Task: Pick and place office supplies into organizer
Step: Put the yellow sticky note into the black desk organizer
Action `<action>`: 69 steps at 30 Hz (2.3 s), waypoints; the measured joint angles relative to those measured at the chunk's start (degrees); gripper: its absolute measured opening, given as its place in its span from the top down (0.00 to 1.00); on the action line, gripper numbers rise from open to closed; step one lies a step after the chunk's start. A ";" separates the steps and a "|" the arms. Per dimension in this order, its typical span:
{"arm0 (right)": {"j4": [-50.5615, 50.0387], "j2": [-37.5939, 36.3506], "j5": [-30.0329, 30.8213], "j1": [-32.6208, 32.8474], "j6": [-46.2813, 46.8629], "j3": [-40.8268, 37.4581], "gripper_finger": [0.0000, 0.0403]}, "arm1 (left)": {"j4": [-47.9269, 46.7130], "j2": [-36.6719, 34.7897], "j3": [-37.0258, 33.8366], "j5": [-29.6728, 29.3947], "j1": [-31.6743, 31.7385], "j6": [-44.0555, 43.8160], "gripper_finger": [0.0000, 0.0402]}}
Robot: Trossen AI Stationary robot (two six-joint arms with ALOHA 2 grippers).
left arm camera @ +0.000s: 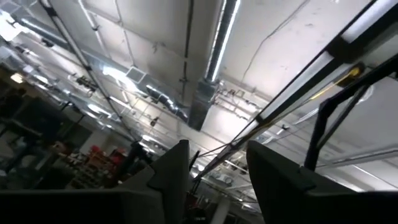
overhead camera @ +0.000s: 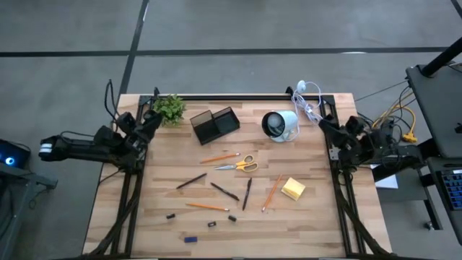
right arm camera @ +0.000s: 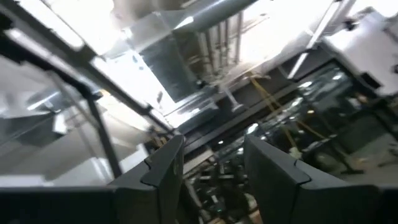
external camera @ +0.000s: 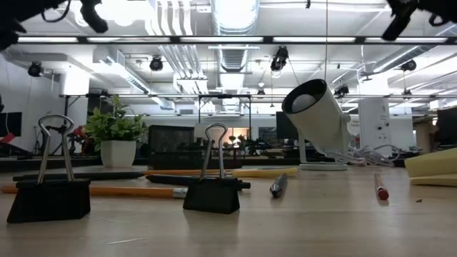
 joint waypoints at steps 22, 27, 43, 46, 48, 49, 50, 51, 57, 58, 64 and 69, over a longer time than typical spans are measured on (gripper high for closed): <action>-37.84 25.70 -9.25 0.11 3.02 32.95 0.65 | -9.71 3.32 5.81 10.77 -0.02 -2.12 0.64; -40.36 30.38 -9.65 0.77 3.64 36.58 0.66 | -13.87 3.26 6.57 10.87 -0.02 -2.09 0.64; -65.30 42.80 -9.72 10.09 17.95 48.41 0.65 | -14.05 3.30 6.05 11.02 -0.02 -2.08 0.64; -68.95 45.31 -9.76 11.64 20.83 49.93 0.65 | -14.06 3.50 5.98 11.02 -0.02 -2.07 0.64; -71.36 47.11 -9.81 12.63 22.79 50.88 0.65 | -14.14 3.72 5.98 11.02 -0.02 -2.07 0.64; -72.13 47.95 -9.81 13.06 23.50 51.26 0.65 | -14.14 3.84 5.98 11.02 0.00 -2.07 0.64; -73.12 48.79 -9.85 13.54 24.35 51.67 0.65 | -14.10 4.00 6.00 11.02 -0.02 -2.07 0.64; -73.97 49.73 -9.89 13.99 25.35 51.94 0.65 | -14.09 4.07 6.00 11.01 -0.02 -2.07 0.64; -74.90 55.84 -14.75 16.41 27.53 52.71 0.65 | -14.18 4.15 5.76 10.98 -0.02 -2.07 0.64; -74.83 56.99 -15.54 16.71 27.54 52.82 0.64 | -14.16 4.15 5.76 10.98 -0.02 -2.07 0.64; -78.11 63.16 -17.52 17.25 31.59 52.87 0.63 | -13.86 4.28 6.09 10.83 -0.02 -2.09 0.64; -86.35 67.39 -17.63 17.27 35.33 52.87 0.64 | -13.68 4.30 5.96 10.83 -0.02 -2.12 0.64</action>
